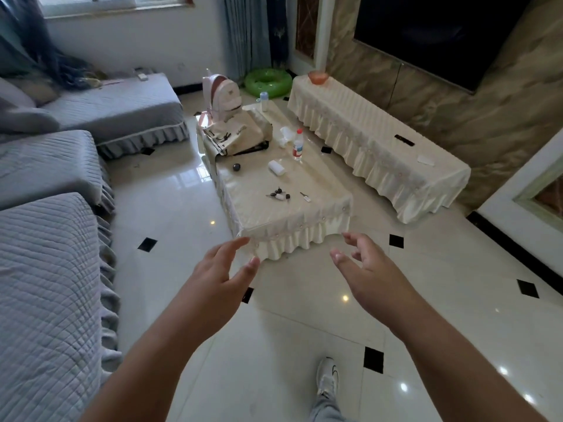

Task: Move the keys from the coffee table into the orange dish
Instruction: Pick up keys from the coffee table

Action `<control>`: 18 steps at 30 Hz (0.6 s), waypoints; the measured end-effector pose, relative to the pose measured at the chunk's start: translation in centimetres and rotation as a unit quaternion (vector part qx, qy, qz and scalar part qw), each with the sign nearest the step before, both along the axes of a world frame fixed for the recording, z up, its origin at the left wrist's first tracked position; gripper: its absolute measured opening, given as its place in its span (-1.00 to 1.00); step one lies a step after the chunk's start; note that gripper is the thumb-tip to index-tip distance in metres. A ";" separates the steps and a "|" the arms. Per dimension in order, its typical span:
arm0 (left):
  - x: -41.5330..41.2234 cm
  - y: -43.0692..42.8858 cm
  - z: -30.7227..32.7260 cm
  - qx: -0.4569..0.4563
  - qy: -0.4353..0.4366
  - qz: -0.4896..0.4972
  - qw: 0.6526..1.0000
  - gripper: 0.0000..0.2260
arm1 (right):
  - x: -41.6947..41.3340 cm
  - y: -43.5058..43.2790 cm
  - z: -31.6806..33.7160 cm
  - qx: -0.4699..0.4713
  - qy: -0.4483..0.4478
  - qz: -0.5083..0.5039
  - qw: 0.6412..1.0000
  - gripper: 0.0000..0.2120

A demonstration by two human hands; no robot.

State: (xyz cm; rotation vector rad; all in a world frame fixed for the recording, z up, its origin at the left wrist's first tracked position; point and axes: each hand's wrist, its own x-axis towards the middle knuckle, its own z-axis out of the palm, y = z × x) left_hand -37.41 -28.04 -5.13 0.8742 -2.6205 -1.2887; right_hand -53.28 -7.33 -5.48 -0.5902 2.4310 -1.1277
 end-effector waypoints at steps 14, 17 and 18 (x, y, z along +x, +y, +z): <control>-15.0 -1.6 1.5 -0.053 0.021 0.103 0.993 -0.56 | -20.7 -4.3 2.9 -0.014 0.014 0.092 0.996 -0.50; -17.1 -2.5 1.5 -0.038 0.024 0.123 0.991 -0.56 | -23.1 -5.2 3.3 0.002 0.019 0.109 0.994 -0.48; -18.0 -3.0 1.5 -0.042 0.022 0.127 0.991 -0.56 | -23.9 -5.6 3.3 0.007 0.024 0.109 0.994 -0.48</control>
